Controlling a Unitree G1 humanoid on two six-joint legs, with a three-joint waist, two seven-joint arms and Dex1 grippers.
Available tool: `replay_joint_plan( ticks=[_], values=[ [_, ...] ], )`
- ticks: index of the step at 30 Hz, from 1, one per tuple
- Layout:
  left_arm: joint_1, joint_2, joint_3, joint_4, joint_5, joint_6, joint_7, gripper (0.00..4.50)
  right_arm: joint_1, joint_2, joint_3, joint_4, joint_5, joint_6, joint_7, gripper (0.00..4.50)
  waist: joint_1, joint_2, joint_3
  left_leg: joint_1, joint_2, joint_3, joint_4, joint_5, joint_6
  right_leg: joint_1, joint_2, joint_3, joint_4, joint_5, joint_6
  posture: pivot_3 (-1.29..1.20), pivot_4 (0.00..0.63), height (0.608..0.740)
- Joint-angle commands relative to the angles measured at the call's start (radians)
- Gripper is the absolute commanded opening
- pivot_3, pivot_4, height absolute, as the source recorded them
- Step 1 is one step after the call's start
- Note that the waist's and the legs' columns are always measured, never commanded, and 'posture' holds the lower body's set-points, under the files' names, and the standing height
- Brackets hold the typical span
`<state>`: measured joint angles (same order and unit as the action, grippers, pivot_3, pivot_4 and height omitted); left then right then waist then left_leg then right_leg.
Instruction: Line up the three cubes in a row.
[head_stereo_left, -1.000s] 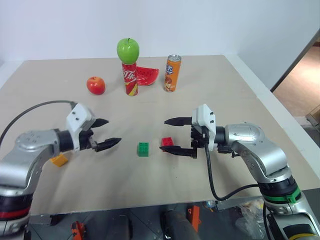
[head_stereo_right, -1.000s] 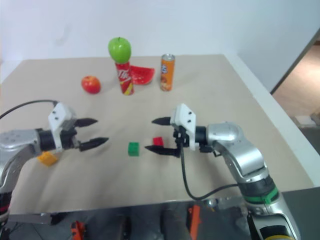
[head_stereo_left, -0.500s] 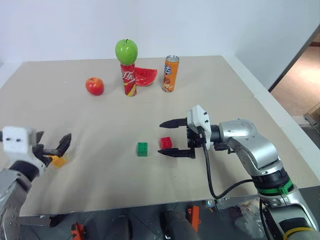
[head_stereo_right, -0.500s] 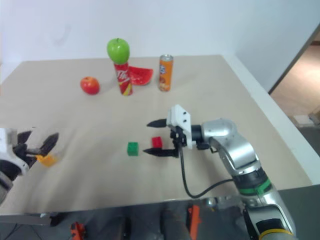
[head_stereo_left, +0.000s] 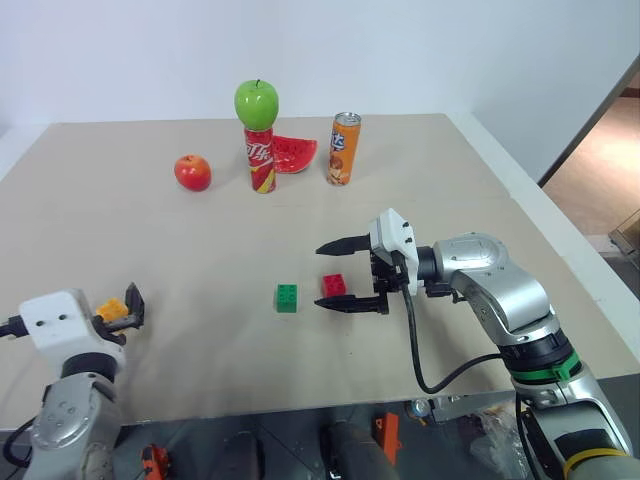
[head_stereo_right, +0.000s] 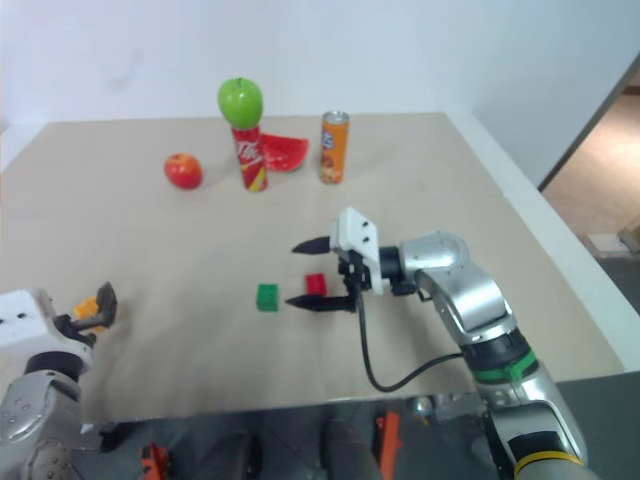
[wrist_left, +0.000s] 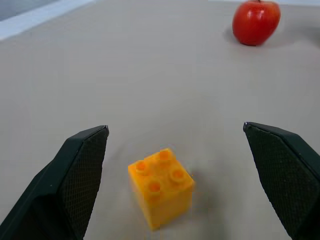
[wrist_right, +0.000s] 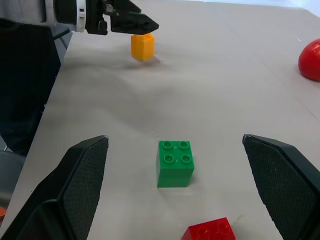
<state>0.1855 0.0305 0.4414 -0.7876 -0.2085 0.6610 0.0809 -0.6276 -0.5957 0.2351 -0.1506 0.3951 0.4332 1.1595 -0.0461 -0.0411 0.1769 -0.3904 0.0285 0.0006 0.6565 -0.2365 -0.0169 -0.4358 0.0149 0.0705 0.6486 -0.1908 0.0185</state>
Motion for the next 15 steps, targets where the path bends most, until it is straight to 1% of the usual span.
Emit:
replay_joint_plan(
  ticks=[1, 5, 10, 15],
  values=[
    [-0.002, -0.01, -0.011, -0.017, 0.036, -0.034, 0.042, 4.47, -0.01, -0.001, -0.013, -0.011, -0.005, -0.011, 0.005, 4.5, 0.0, 0.0, 0.0, 0.0, 0.0, 0.0, 0.0, 0.0, 0.0, 0.0, 0.0, 0.0, 0.0, 0.0, 0.0, 0.0, 0.15, 0.74],
    [-0.018, -0.044, -0.004, 0.0, 0.05, -0.037, 0.093, 4.47, 0.007, 0.004, -0.023, -0.018, 0.016, -0.004, 0.012, 4.5, 0.0, 0.0, 0.0, 0.0, 0.0, 0.0, 0.0, 0.0, 0.0, 0.0, 0.0, 0.0, 0.0, 0.0, 0.0, 0.0, 0.15, 0.74],
    [-0.022, -0.077, 0.004, 0.022, 0.043, -0.037, 0.122, 4.47, 0.021, 0.03, -0.032, -0.027, 0.075, -0.023, 0.061, 4.5, -0.001, -0.001, 0.0, 0.0, 0.0, 0.0, 0.0, 0.0, 0.0, 0.0, 0.0, 0.0, 0.0, 0.0, 0.0, 0.0, 0.15, 0.74],
    [-0.027, -0.069, -0.02, 0.05, 0.055, -0.049, 0.114, 4.47, 0.01, 0.039, -0.017, -0.021, 0.062, -0.078, 0.105, 4.5, -0.001, -0.001, 0.0, 0.0, 0.0, 0.0, 0.0, 0.0, 0.0, 0.0, 0.0, 0.0, 0.0, -0.001, -0.001, 0.0, 0.15, 0.74]
  ],
)
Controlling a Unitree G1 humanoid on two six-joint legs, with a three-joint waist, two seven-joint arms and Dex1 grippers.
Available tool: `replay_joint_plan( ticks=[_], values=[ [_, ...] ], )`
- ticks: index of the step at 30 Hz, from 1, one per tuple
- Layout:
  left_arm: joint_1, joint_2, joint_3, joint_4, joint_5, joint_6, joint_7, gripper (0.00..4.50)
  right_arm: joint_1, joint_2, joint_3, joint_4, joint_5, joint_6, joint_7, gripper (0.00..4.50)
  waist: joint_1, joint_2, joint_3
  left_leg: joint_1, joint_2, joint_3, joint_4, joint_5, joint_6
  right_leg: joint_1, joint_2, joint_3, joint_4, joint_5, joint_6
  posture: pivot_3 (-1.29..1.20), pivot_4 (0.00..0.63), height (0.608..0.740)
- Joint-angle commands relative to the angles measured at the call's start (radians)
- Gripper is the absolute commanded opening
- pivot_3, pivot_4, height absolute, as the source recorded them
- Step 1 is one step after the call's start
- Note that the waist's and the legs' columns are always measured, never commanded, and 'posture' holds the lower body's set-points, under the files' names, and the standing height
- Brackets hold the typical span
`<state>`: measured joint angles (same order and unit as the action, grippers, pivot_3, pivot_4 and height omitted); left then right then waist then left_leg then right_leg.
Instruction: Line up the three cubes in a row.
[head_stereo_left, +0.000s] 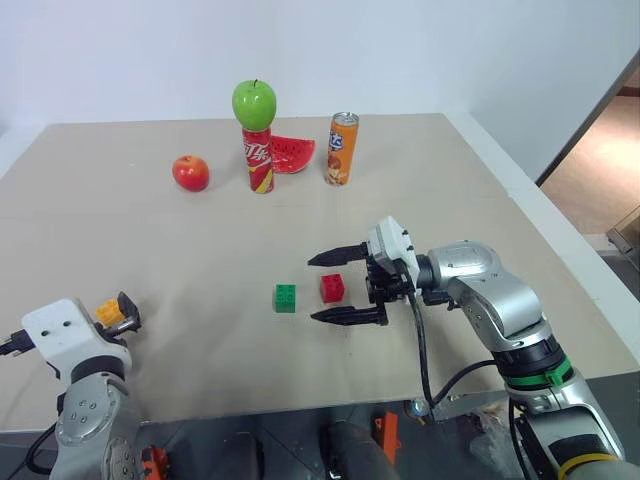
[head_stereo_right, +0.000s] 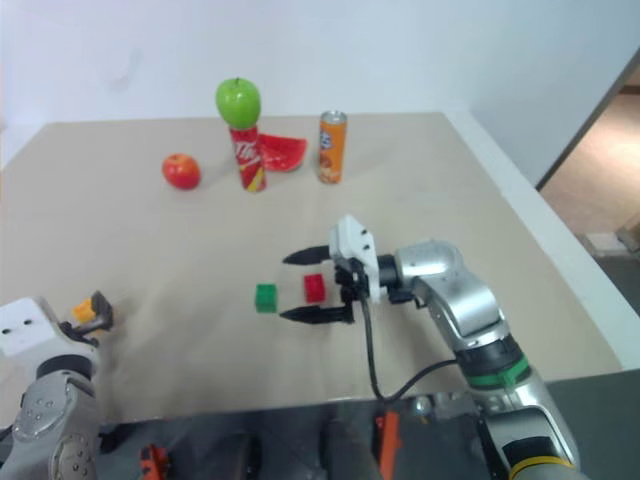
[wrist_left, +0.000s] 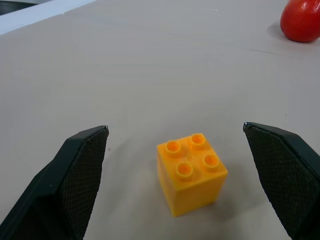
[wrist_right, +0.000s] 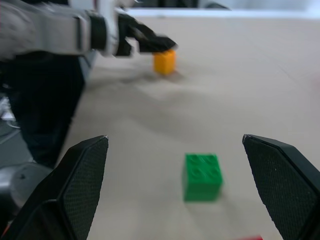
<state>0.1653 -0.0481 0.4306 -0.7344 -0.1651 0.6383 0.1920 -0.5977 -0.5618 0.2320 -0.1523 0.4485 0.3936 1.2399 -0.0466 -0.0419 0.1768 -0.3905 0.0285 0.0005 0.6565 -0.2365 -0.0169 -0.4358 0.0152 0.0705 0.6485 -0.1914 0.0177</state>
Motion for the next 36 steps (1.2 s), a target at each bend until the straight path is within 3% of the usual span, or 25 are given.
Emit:
replay_joint_plan(
  ticks=[1, 17, 27, 32, 36],
  values=[
    [-0.01, 0.004, -0.009, 0.002, 0.009, -0.026, 0.007, 4.47, -0.024, 0.007, -0.011, -0.016, 0.004, -0.045, 0.027, 4.5, 0.0, 0.0, 0.0, 0.0, 0.0, 0.0, 0.0, 0.0, 0.0, 0.0, 0.0, 0.0, 0.0, 0.0, 0.0, 0.0, 0.15, 0.74],
    [-0.04, -0.007, -0.028, 0.131, 0.009, -0.067, 0.043, 4.47, -0.055, 0.02, -0.001, -0.01, -0.046, -0.03, 0.0, 4.5, 0.0, 0.0, 0.0, 0.0, 0.0, 0.0, 0.0, 0.0, 0.0, 0.0, 0.0, 0.0, 0.0, 0.0, 0.0, 0.0, 0.15, 0.74],
    [-0.065, 0.027, -0.029, 0.19, 0.008, -0.099, 0.021, 1.31, -0.043, 0.014, -0.003, -0.016, -0.059, -0.031, -0.014, 4.5, 0.0, 0.0, 0.0, 0.0, 0.0, 0.0, 0.0, 0.0, 0.0, 0.0, 0.0, 0.0, 0.0, 0.0, 0.0, 0.0, 0.15, 0.74],
    [-0.04, 0.095, -0.042, 0.198, -0.009, -0.109, -0.074, 1.31, -0.045, 0.016, -0.002, -0.01, -0.065, -0.036, -0.016, 4.5, 0.0, 0.0, 0.0, -0.001, 0.0, 0.0, 0.0, 0.0, 0.0, -0.001, 0.0, 0.0, 0.0, 0.0, 0.001, 0.0, 0.15, 0.74],
    [-0.013, 0.223, -0.09, 0.206, -0.037, -0.152, -0.259, 1.31, -0.048, 0.017, -0.004, -0.003, -0.07, -0.041, -0.02, 4.5, 0.0, 0.0, 0.0, -0.001, 0.0, 0.0, 0.0, 0.0, 0.0, -0.001, 0.0, 0.0, 0.0, -0.001, -0.001, 0.0, 0.15, 0.74]
  ],
)
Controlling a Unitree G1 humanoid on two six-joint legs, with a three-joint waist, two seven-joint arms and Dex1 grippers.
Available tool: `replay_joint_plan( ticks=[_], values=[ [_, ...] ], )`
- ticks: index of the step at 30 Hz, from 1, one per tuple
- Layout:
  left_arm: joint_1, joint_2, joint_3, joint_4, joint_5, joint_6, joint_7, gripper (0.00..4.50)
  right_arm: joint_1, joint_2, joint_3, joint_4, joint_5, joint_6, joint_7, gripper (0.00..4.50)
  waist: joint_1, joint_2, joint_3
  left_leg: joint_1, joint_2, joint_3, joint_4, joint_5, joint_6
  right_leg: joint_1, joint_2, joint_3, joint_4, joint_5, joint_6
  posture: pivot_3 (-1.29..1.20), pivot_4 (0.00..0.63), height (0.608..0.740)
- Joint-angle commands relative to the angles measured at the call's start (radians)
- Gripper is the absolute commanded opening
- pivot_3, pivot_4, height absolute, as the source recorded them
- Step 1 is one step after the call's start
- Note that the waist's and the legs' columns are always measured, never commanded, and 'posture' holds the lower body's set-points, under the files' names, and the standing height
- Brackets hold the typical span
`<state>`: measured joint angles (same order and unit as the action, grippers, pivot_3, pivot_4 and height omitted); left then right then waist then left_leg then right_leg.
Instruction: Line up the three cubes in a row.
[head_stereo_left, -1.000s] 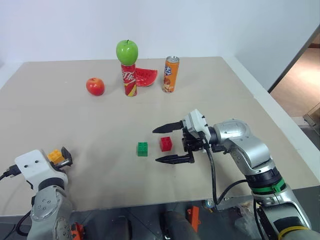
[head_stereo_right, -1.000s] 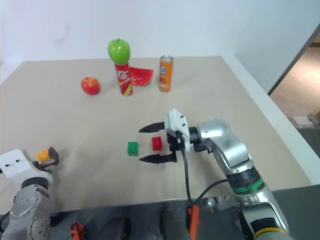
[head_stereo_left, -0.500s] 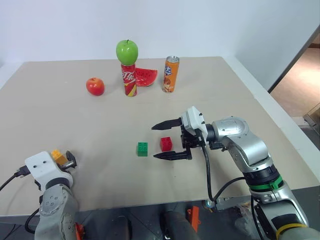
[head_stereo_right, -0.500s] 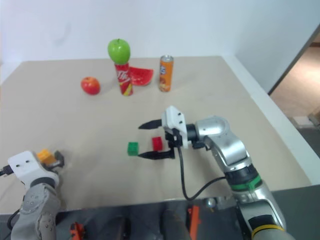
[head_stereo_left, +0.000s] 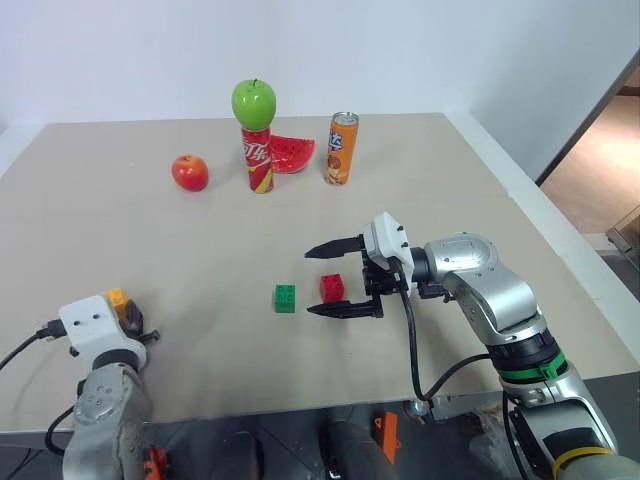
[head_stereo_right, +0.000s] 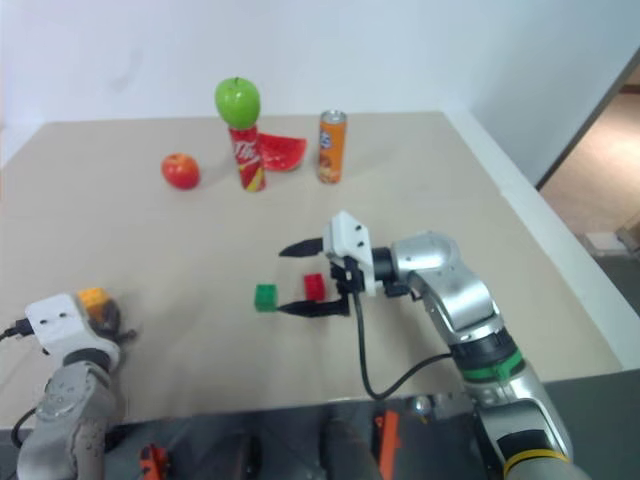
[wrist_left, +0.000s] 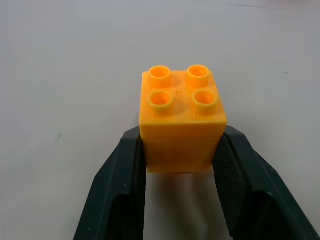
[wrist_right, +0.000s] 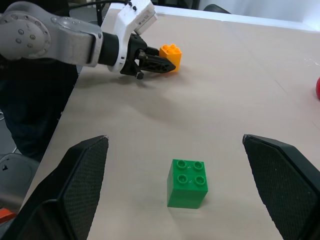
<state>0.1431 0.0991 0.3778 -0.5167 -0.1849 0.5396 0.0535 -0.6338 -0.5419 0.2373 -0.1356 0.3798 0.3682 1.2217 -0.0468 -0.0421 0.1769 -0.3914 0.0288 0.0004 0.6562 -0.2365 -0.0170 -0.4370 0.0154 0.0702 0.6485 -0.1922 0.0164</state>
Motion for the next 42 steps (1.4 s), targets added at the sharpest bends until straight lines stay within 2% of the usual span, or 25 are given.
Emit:
replay_joint_plan(
  ticks=[1, 5, 8, 12, 14, 18, 24, 31, 42],
  values=[
    [0.015, 0.123, -0.057, -0.006, -0.026, -0.068, -0.187, 1.31, -0.012, -0.002, -0.01, -0.018, -0.003, -0.017, -0.002, 4.5, 0.0, 0.0, 0.0, 0.0, 0.0, 0.0, 0.0, 0.0, 0.0, 0.0, 0.0, 0.0, 0.0, 0.0, -0.001, 0.0, 0.15, 0.74],
    [0.0, 0.347, -0.123, 0.067, -0.087, -0.157, -0.521, 1.31, -0.021, -0.004, -0.02, -0.02, -0.003, -0.015, -0.011, 4.5, 0.0, 0.0, 0.0, 0.0, 0.0, 0.0, 0.0, 0.0, 0.0, -0.001, 0.0, 0.0, 0.0, -0.001, -0.002, 0.0, 0.15, 0.74],
    [-0.072, 0.502, -0.172, 0.183, -0.129, -0.225, -0.758, 1.31, -0.022, -0.011, -0.025, -0.043, 0.012, 0.006, -0.011, 4.5, 0.001, 0.002, 0.001, -0.001, 0.0, 0.0, -0.001, 0.0, 0.0, -0.002, 0.0, -0.001, 0.0, -0.001, -0.003, 0.0, 0.15, 0.74],
    [-0.231, 0.649, -0.26, 0.382, -0.121, -0.339, -1.024, 1.31, -0.01, -0.022, -0.023, -0.067, 0.012, 0.016, -0.014, 4.5, 0.001, 0.002, 0.001, -0.002, 0.001, 0.001, -0.001, 0.0, 0.0, -0.003, 0.0, -0.001, 0.0, -0.002, -0.003, 0.0, 0.15, 0.74],
    [-0.317, 0.692, -0.31, 0.478, -0.112, -0.388, -1.137, 1.31, -0.003, -0.027, -0.026, -0.072, 0.007, 0.019, -0.021, 4.5, 0.001, 0.002, 0.002, -0.003, 0.001, 0.001, -0.002, 0.0, 0.0, -0.003, -0.001, -0.001, 0.0, -0.003, -0.003, 0.0, 0.15, 0.74],
    [-0.466, 0.718, -0.393, 0.623, -0.106, -0.471, -1.319, 1.31, 0.013, -0.041, -0.034, -0.085, 0.002, 0.022, -0.04, 4.5, 0.0, 0.003, 0.002, -0.004, 0.001, 0.001, -0.003, 0.0, 0.0, -0.004, -0.001, -0.002, 0.0, -0.001, 0.0, 0.0, 0.15, 0.74],
    [-0.58, 0.683, -0.465, 0.731, -0.093, -0.528, -1.438, 1.31, 0.04, -0.059, -0.045, -0.118, 0.007, 0.036, -0.075, 4.5, 0.001, 0.003, 0.002, -0.005, 0.001, 0.0, -0.003, -0.001, 0.001, -0.005, 0.0, -0.002, 0.0, -0.002, 0.001, 0.0, 0.15, 0.74],
    [-0.602, 0.641, -0.5, 0.756, -0.08, -0.559, -1.472, 1.31, 0.069, -0.084, -0.058, -0.155, 0.013, 0.06, -0.107, 4.5, 0.0, 0.003, 0.002, -0.005, 0.001, 0.0, -0.002, -0.001, 0.001, -0.005, 0.0, -0.002, 0.0, -0.002, 0.002, 0.0, 0.15, 0.74],
    [-0.592, 0.659, -0.463, 0.799, -0.067, -0.587, -1.443, 1.31, 0.084, -0.114, -0.072, -0.169, 0.024, 0.075, -0.11, 4.5, 0.0, 0.003, 0.002, -0.005, 0.001, 0.0, -0.001, -0.001, 0.001, -0.005, 0.0, -0.002, 0.001, -0.001, 0.002, 0.0, 0.15, 0.74]
  ],
)
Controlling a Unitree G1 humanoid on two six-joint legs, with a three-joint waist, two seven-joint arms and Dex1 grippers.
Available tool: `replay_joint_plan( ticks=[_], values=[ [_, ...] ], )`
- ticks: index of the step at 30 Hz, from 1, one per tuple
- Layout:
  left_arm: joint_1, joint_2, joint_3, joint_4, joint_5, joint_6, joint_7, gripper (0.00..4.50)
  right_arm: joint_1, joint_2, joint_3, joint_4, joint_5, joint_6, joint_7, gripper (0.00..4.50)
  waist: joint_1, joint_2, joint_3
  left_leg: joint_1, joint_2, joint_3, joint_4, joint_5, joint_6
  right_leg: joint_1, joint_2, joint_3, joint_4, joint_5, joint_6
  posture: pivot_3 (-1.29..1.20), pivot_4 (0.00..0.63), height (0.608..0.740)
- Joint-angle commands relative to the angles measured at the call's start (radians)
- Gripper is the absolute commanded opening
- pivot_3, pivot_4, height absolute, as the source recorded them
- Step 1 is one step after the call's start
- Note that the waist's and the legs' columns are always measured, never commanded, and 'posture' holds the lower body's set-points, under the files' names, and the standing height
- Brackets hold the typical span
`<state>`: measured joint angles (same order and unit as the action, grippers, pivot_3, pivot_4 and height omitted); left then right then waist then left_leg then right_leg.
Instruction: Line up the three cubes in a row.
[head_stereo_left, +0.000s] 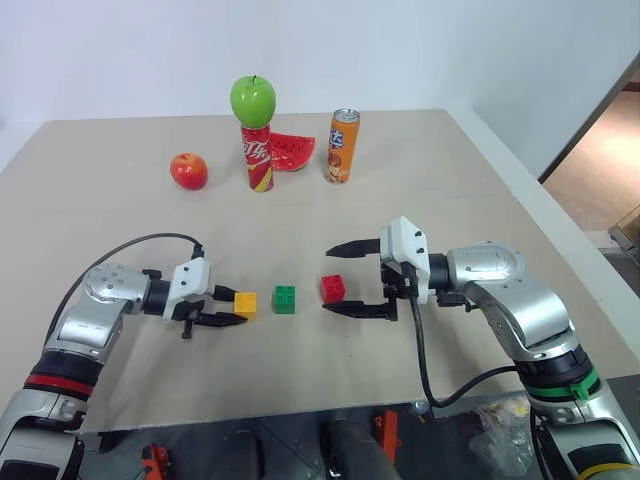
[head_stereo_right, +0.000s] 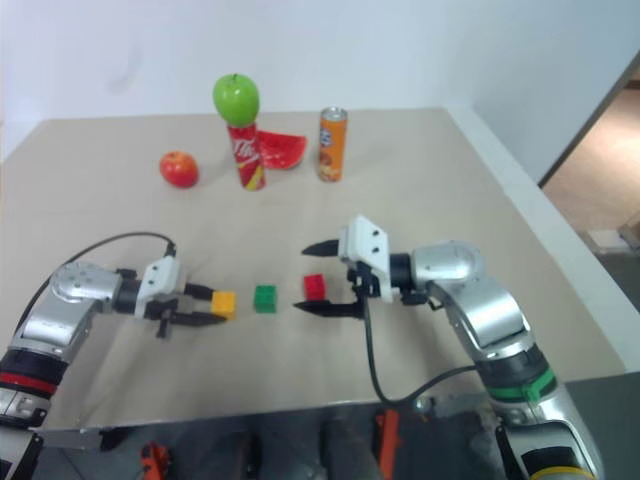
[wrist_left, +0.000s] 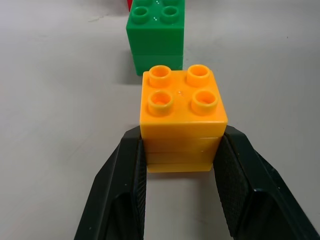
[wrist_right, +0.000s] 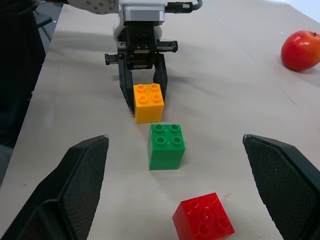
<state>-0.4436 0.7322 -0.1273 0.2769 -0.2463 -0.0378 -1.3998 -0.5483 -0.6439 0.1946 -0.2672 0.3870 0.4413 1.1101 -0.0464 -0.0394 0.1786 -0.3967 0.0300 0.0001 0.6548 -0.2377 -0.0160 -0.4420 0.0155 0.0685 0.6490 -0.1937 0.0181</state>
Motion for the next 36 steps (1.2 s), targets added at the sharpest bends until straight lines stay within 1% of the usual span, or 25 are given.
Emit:
replay_joint_plan(
  ticks=[1, 10, 29, 36],
  values=[
    [-0.002, 0.031, 0.046, 0.007, -0.005, -0.016, 0.008, 1.31, -0.002, -0.014, -0.03, -0.036, 0.017, 0.002, 0.002, 4.5, 0.0, 0.0, 0.0, 0.0, 0.0, 0.0, 0.0, 0.0, 0.0, 0.0, 0.0, 0.0, 0.0, 0.0, 0.0, 0.0, 0.15, 0.74],
    [0.014, 0.058, 0.057, -0.006, -0.01, -0.007, 0.004, 1.31, -0.009, -0.014, -0.025, -0.026, 0.018, 0.003, 0.004, 4.5, 0.0, 0.0, 0.0, 0.0, 0.0, 0.0, 0.0, 0.0, 0.0, 0.0, 0.0, 0.0, 0.0, 0.0, 0.0, 0.0, 0.15, 0.74],
    [-0.012, 0.047, -0.004, 0.063, 0.061, -0.078, -0.032, 1.31, 0.004, -0.015, -0.027, -0.032, 0.015, 0.013, -0.009, 4.5, 0.0, 0.0, 0.0, 0.001, 0.0, 0.0, 0.0, 0.0, 0.0, 0.0, 0.0, 0.0, 0.0, 0.0, 0.0, 0.0, 0.15, 0.74],
    [0.001, 0.027, -0.015, 0.027, 0.049, -0.048, -0.039, 1.31, 0.01, -0.016, -0.025, -0.041, 0.013, 0.016, -0.014, 4.5, 0.001, 0.0, 0.0, 0.001, 0.0, 0.0, 0.0, 0.0, 0.0, 0.001, 0.0, 0.0, 0.001, 0.0, 0.0, 0.0, 0.15, 0.74]
  ],
)
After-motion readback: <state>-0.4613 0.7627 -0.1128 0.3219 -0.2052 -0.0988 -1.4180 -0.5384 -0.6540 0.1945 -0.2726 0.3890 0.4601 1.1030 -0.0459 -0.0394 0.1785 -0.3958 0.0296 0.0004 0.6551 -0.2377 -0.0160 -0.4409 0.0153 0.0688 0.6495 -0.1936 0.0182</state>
